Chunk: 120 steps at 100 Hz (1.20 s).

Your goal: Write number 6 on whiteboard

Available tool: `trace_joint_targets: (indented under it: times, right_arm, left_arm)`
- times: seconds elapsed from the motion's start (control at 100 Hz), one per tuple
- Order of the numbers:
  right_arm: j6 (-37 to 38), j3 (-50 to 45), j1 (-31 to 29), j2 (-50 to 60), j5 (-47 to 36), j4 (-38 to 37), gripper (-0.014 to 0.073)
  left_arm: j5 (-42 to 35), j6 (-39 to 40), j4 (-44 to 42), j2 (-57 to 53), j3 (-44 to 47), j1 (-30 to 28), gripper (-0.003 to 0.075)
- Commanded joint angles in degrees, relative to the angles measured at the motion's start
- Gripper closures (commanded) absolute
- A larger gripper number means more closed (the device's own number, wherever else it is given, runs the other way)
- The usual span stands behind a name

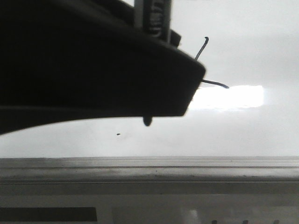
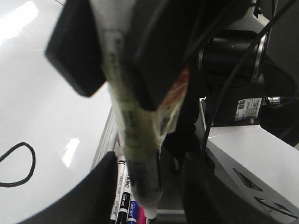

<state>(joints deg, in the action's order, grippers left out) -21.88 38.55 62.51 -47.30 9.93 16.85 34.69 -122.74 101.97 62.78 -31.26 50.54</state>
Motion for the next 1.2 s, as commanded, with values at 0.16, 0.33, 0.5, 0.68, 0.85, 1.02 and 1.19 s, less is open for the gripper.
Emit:
trace_joint_targets:
  times: [0.16,0.33,0.5,0.68,0.85,1.02,1.19]
  right_arm:
    - [-0.26,2.02,0.06,0.28,-4.36,0.52,0.0659]
    - [-0.26,2.02,0.06,0.28,-3.12,0.52,0.0659]
    - [-0.26,2.02,0.06,0.28,-1.96,0.52,0.0659]
    - [-0.26,2.02,0.06,0.28,-1.82,0.66,0.0659]
    - [-0.26,2.02,0.06,0.28,-1.82,0.66,0.0659]
    - [-0.26,2.02,0.06,0.28,-1.82,0.66,0.0659]
    - [-0.26,2.02,0.06,0.28,-1.82,0.66,0.0659]
  left_arm:
    - [3.18,1.43,5.18,-0.73,-1.92,0.20,0.0654]
    - [5.81,3.11,5.18,-0.73,-2.17,0.20,0.0636]
    - [6.93,4.21,5.18,-0.73,-2.18,0.20,0.0458]
    - [7.30,4.92,5.18,-0.73,-2.28,0.20,0.0441]
    - [7.30,6.34,5.18,-0.73,-2.28,0.20,0.0562]
    - [6.71,6.34,5.18,-0.73,-2.28,0.20,0.0741]
    - [6.71,6.34,5.18,-0.73,-2.28,0.20,0.0741]
